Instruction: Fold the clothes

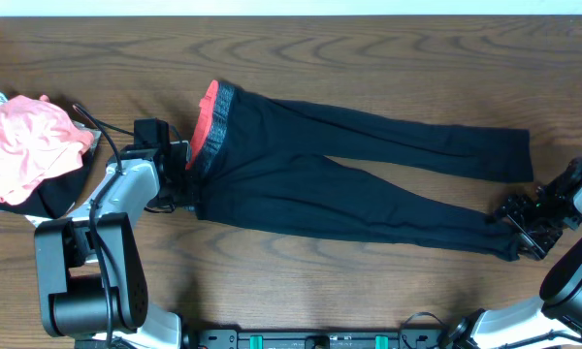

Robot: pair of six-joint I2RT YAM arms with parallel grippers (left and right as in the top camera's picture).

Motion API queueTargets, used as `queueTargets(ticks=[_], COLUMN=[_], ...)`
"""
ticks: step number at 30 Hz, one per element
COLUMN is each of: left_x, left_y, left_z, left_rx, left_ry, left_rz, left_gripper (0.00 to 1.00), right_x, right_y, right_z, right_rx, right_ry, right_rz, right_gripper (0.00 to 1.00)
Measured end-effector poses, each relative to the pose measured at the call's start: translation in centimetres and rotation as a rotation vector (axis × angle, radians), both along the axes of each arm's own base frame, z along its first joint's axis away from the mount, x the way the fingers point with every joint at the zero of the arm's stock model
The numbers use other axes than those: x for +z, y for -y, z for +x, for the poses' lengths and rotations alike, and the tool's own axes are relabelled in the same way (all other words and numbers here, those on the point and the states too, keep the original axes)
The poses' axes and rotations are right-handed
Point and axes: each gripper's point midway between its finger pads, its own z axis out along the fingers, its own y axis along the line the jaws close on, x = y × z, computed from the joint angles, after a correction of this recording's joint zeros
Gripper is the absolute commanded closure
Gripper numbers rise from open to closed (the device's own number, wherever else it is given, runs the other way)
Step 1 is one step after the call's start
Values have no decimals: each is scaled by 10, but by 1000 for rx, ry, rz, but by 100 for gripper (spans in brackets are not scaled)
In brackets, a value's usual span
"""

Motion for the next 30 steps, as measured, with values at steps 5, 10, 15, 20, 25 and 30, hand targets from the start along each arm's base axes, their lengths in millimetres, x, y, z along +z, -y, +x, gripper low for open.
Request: queueTargets(ticks=[5, 10, 15, 20, 25, 30], left_x=[0, 0, 0, 0, 16, 60], left_y=[0, 0, 0, 2, 7, 17], left_z=[0, 0, -1, -11, -24, -13], left_rx=[3, 4, 13, 59, 87, 88], left_ry=[-1, -2, -7, -51, -57, 98], left_rz=[-1, -1, -3, -16, -42, -99], left_gripper=[77, 78, 90, 94, 94, 94], right_x=[0, -2, -3, -1, 8, 38], right_y=[-1, -4, -6, -13, -25, -22], right_z=[-1, -3, -3, -2, -4, 10], right_rx=[-6, -5, -8, -6, 1, 11], right_ry=[-3, -8, -8, 4, -1, 77], right_rz=[4, 17, 29, 69, 136, 119], right_gripper=[42, 99, 99, 99, 99, 99])
